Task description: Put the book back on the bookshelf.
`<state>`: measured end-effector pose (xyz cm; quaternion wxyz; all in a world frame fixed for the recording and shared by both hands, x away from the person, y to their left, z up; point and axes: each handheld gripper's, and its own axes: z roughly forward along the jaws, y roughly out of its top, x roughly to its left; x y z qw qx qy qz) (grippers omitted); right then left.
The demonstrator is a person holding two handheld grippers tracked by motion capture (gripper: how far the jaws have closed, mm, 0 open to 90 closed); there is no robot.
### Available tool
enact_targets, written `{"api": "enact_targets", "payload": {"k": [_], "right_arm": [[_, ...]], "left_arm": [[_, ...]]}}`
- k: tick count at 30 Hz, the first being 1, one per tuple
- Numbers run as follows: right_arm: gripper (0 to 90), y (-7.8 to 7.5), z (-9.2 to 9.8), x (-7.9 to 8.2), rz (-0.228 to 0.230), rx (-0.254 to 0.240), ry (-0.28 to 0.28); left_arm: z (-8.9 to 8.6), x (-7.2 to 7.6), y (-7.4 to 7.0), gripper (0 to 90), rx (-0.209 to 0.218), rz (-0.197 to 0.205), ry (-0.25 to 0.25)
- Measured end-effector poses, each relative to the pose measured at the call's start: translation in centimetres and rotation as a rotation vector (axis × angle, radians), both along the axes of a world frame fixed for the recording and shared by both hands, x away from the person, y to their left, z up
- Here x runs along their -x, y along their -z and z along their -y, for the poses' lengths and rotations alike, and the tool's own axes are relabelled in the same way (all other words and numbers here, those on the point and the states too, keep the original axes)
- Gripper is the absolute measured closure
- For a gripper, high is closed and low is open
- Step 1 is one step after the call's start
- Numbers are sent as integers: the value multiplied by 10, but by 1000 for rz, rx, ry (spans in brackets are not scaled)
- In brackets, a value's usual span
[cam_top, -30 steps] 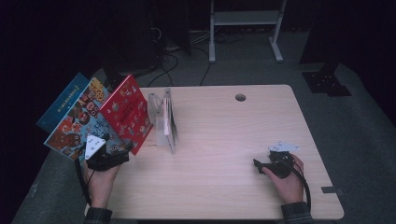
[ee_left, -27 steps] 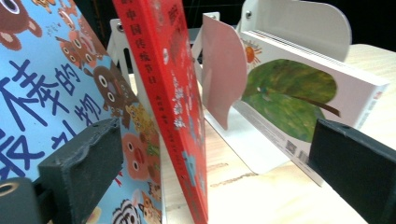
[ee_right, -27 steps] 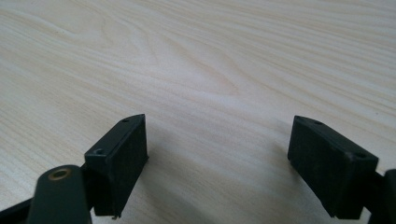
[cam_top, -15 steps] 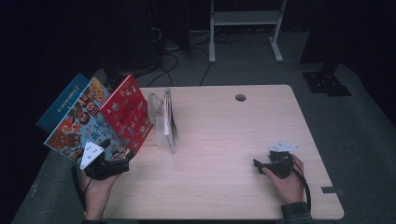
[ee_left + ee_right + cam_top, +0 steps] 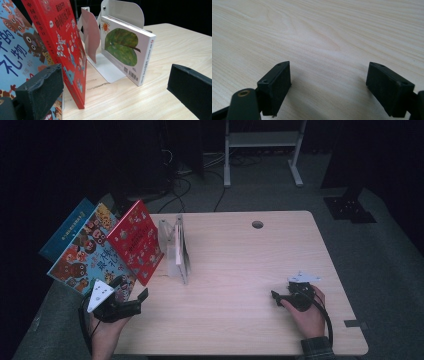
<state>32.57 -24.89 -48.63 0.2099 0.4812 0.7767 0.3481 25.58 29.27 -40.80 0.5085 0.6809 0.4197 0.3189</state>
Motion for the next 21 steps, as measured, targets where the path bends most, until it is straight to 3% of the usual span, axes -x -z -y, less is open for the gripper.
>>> {"api": "enact_targets", "payload": {"k": [9, 21], "right_arm": [[186, 0, 0, 0, 0, 0, 0], [186, 0, 0, 0, 0, 0, 0]], "left_arm": [[4, 10, 7, 0, -2, -15, 23], [7, 10, 7, 0, -6, -19, 38]]}}
